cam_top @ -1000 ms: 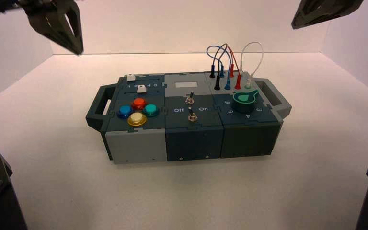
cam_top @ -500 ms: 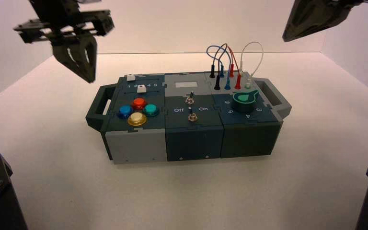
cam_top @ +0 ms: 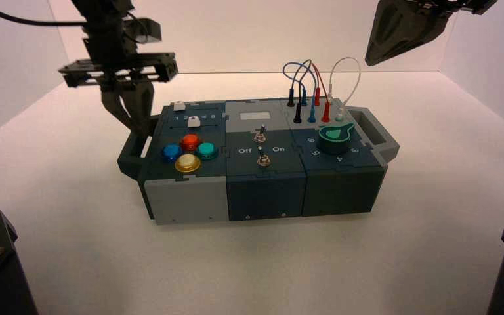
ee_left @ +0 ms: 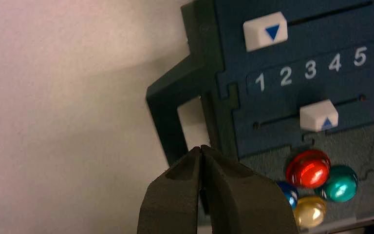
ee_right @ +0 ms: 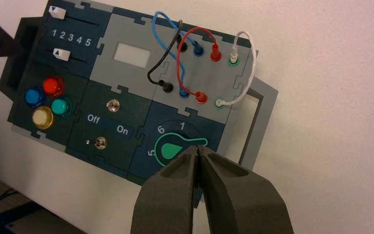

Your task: Flip the top switch off with the right gripper.

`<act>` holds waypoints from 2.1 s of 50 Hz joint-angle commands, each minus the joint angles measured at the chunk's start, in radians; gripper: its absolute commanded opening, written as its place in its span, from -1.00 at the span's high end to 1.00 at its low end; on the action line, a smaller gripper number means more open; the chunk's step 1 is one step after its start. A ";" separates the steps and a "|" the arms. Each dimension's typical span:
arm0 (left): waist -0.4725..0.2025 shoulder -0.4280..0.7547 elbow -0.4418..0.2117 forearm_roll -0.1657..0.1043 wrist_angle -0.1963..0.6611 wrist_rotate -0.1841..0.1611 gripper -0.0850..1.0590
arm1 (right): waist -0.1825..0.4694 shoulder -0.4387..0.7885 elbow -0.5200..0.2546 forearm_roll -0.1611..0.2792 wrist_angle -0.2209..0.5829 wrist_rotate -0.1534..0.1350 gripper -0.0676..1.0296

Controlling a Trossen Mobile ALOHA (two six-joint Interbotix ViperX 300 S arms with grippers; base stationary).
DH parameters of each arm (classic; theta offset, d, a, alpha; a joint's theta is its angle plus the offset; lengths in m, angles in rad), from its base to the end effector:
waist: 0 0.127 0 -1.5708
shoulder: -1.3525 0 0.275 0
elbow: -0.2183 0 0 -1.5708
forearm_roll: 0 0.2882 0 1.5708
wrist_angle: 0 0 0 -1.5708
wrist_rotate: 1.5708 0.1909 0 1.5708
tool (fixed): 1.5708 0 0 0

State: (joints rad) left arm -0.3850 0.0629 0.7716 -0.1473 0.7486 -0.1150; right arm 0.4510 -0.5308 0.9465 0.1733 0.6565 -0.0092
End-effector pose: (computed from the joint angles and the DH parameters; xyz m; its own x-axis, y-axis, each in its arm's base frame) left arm 0.2417 -0.1185 -0.0123 -0.0439 -0.0900 -0.9950 0.1586 0.9827 -0.0959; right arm 0.2352 0.1362 0.1062 0.3878 0.3048 -0.8699 -0.3744 0.9145 0.1534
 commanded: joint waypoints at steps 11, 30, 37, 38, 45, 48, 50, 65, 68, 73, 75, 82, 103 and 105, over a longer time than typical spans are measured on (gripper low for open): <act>0.002 0.067 -0.060 0.005 -0.009 0.003 0.91 | 0.005 0.014 -0.031 0.032 -0.002 0.003 0.92; 0.002 0.117 -0.084 0.005 -0.003 0.005 0.91 | 0.052 0.132 -0.034 0.140 0.008 0.014 0.92; 0.000 0.117 -0.084 0.005 -0.003 0.009 0.91 | 0.091 0.181 -0.061 0.161 0.000 0.023 0.92; 0.002 0.118 -0.083 0.005 -0.003 0.011 0.91 | 0.092 0.184 -0.064 0.163 -0.002 0.023 0.92; -0.002 0.117 -0.084 0.005 -0.003 0.014 0.91 | 0.107 0.227 -0.091 0.184 -0.017 0.021 0.92; -0.005 0.117 -0.084 0.005 -0.003 0.014 0.91 | 0.115 0.239 -0.095 0.187 -0.020 0.023 0.92; -0.006 0.117 -0.084 0.005 -0.005 0.014 0.91 | 0.120 0.249 -0.100 0.187 -0.021 0.023 0.92; -0.014 0.121 -0.086 0.005 -0.003 0.017 0.91 | 0.135 0.327 -0.100 0.202 -0.058 0.020 0.92; -0.014 0.124 -0.084 0.005 -0.005 0.017 0.91 | 0.144 0.345 -0.103 0.204 -0.064 0.018 0.92; -0.015 0.132 -0.086 0.006 -0.003 0.017 0.91 | 0.158 0.380 -0.118 0.213 -0.067 0.020 0.92; -0.015 0.135 -0.086 0.006 -0.005 0.018 0.91 | 0.163 0.399 -0.126 0.215 -0.069 0.020 0.92; -0.021 0.140 -0.086 0.006 -0.005 0.018 0.91 | 0.175 0.439 -0.153 0.215 -0.069 0.021 0.92; -0.029 0.147 -0.078 0.006 -0.011 0.018 0.91 | 0.178 0.526 -0.215 0.215 -0.067 0.020 0.92; -0.029 0.147 -0.078 0.006 -0.011 0.020 0.91 | 0.179 0.534 -0.216 0.215 -0.069 0.020 0.92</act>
State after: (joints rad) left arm -0.3881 0.1825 0.6872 -0.1427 0.7547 -0.1150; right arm 0.6228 0.0031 0.7593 0.3835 0.5921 0.0077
